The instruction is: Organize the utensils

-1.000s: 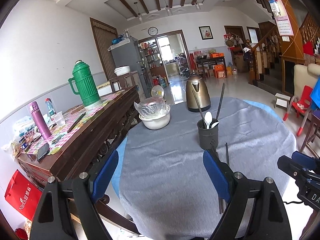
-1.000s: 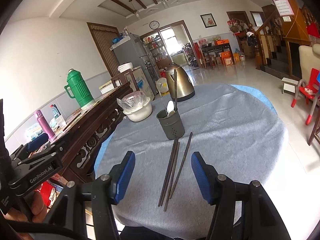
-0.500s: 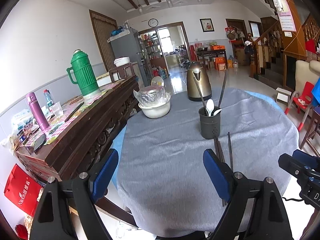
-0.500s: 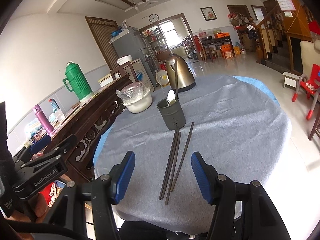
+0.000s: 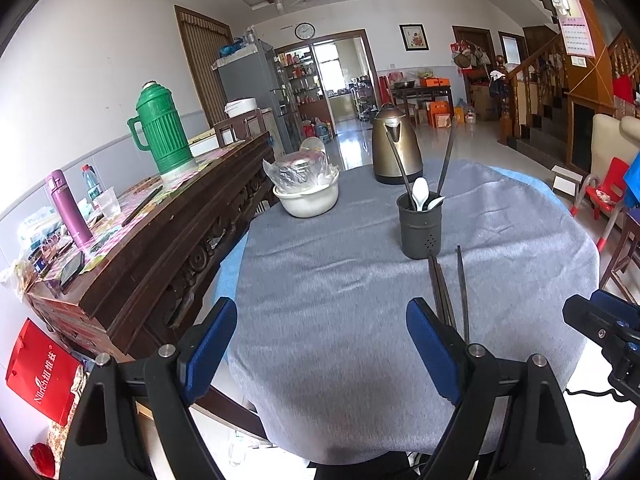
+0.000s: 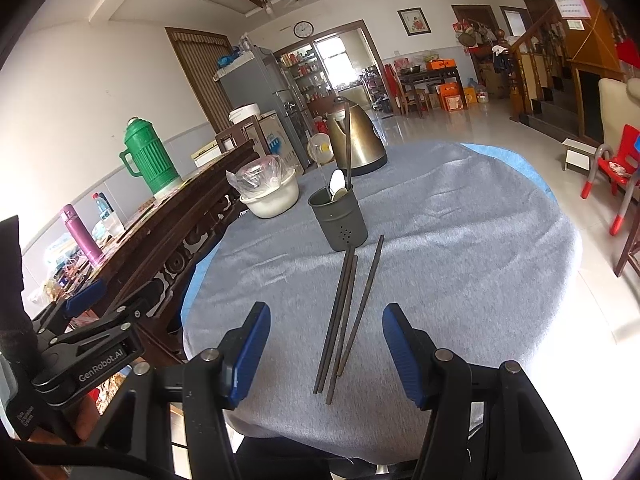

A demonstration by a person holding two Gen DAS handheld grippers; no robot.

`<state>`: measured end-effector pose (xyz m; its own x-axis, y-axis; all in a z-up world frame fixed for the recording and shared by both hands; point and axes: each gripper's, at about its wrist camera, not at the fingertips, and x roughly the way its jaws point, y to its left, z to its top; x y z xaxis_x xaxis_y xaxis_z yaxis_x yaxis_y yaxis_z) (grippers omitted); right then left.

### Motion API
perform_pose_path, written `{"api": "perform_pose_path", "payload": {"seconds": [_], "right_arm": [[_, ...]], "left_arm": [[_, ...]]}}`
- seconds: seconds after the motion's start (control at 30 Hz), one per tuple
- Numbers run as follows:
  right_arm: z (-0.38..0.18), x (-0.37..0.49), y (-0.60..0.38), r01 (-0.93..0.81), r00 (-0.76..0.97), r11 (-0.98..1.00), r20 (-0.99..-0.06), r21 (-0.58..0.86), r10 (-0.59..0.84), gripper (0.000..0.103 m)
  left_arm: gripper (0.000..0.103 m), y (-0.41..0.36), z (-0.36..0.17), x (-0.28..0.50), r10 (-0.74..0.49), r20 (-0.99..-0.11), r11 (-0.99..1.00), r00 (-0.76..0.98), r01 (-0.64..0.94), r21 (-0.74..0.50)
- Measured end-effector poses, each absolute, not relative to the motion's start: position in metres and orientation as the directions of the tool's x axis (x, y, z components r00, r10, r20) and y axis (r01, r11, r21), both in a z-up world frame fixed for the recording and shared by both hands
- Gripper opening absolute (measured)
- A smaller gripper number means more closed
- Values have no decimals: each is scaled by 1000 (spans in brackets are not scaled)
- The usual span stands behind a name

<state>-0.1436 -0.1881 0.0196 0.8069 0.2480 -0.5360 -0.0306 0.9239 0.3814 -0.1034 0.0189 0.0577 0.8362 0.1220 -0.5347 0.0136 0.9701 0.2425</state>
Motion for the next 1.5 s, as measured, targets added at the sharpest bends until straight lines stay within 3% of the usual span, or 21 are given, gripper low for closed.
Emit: {"api": "perform_pose_path", "payload": {"seconds": [1.5], "right_arm": [[6, -135, -176, -17, 780, 930, -577, 368, 242, 62]], "left_arm": [[87, 21, 43, -106, 67, -568, 978, 820, 58, 199]]}}
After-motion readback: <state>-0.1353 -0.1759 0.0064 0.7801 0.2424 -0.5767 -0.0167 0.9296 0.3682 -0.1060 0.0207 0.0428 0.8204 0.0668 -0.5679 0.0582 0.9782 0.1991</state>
